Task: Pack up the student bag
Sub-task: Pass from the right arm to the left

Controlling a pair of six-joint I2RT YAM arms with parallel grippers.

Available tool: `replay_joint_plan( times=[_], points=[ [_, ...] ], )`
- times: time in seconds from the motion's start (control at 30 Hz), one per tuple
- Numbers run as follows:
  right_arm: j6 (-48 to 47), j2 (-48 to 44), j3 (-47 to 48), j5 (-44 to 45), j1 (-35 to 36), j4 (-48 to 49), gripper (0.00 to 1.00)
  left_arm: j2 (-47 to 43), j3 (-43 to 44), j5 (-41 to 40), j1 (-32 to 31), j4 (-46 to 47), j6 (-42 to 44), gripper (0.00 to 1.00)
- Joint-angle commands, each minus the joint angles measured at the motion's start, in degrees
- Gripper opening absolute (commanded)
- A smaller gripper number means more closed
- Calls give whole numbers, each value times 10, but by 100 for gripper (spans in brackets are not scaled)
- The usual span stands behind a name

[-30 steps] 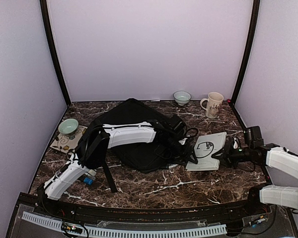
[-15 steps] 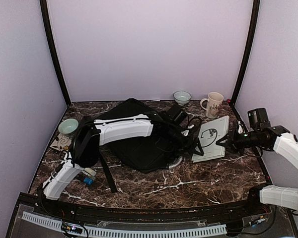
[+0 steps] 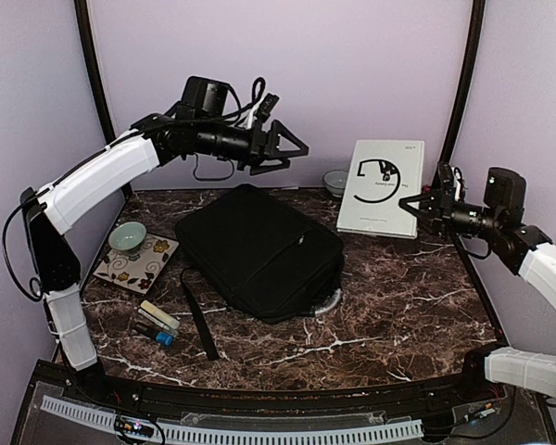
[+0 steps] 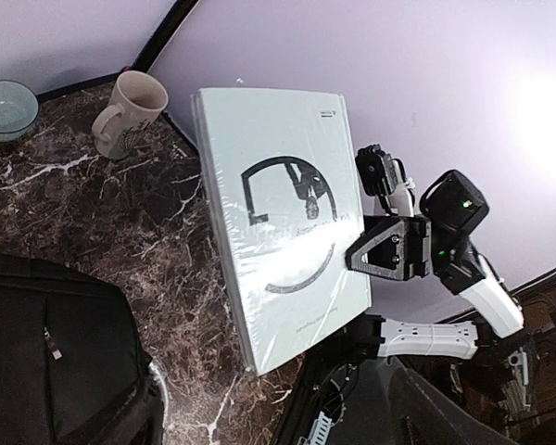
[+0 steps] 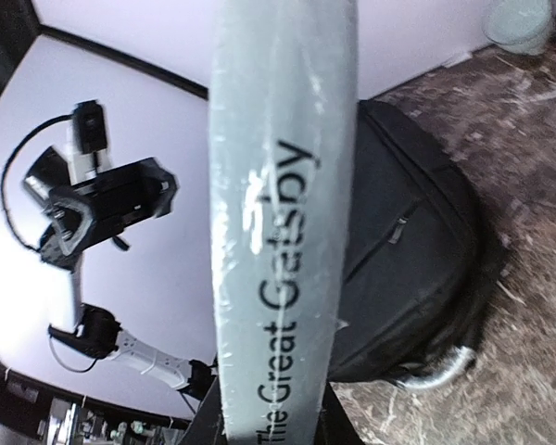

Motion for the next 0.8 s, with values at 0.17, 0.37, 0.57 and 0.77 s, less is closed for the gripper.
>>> replay_joint_plan(
  times=[0.17, 0.37, 0.57, 0.77],
  points=[
    [88, 97, 83, -173, 91, 357, 0, -38, -76, 194, 33, 183, -92, 88],
    [96, 154, 125, -206, 172, 395, 0, -67, -149, 201, 34, 273, -147, 90],
    [119, 205, 142, -218, 222, 424, 0, -148, -294, 182, 41, 398, -203, 79],
    [107, 250, 186, -194, 245, 399, 0, -239, -380, 137, 60, 384, -193, 16]
  ],
)
